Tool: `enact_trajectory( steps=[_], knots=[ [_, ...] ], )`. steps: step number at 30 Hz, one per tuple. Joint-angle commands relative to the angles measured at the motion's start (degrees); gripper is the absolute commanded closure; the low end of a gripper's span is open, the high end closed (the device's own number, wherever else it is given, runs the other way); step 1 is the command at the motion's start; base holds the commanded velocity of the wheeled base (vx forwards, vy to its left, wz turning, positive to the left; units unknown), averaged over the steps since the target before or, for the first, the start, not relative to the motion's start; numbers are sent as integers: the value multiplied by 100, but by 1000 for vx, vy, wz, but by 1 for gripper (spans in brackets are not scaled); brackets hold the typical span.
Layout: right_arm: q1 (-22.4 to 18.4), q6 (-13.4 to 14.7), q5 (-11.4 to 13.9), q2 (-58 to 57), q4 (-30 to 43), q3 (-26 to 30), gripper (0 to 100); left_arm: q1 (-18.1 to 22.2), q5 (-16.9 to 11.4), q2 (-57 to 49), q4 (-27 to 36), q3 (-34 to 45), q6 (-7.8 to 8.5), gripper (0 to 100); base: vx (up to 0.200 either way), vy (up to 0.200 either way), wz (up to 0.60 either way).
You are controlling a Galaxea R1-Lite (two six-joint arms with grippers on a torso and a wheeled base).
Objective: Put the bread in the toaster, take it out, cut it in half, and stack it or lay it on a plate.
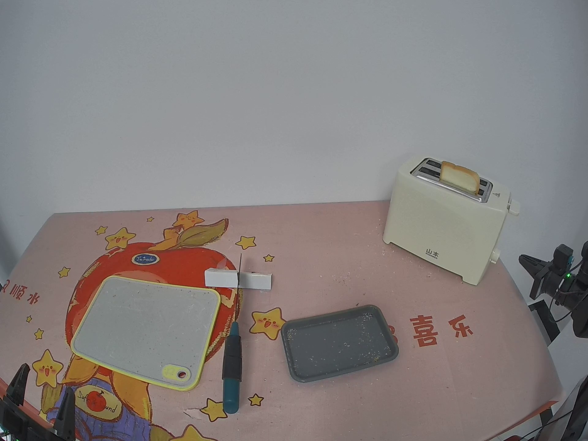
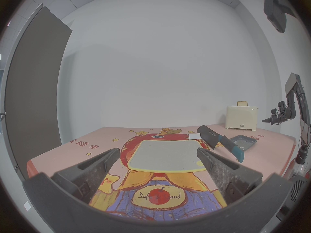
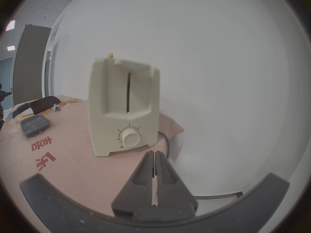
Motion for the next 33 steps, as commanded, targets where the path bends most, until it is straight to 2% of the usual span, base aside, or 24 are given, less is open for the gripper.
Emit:
enact_trajectory(
  steps=[1,9,13,15,17,19,29,33],
  knots=[
    [120,-10,-6,303,-26,-13,100,1,1,-57,0,92,2,0,0,0,0],
    [216,-10,-41,277,-35,-22,100,1,1,-57,0,92,2,0,0,0,0],
    [410,8,-85,268,-44,13,100,1,1,-57,0,92,2,0,0,0,0],
    [445,8,-191,277,-44,4,100,1,1,-57,0,92,2,0,0,0,0],
    [506,17,-437,286,-35,4,100,1,1,-57,0,92,2,0,0,0,0],
    [568,52,-507,312,-35,4,100,1,1,-57,0,92,2,0,0,0,0],
    [735,122,-533,418,-70,4,100,1,1,-57,0,92,2,0,0,0,0],
    [770,175,-533,488,-334,4,100,1,1,-57,0,92,2,0,0,0,0]
  ],
)
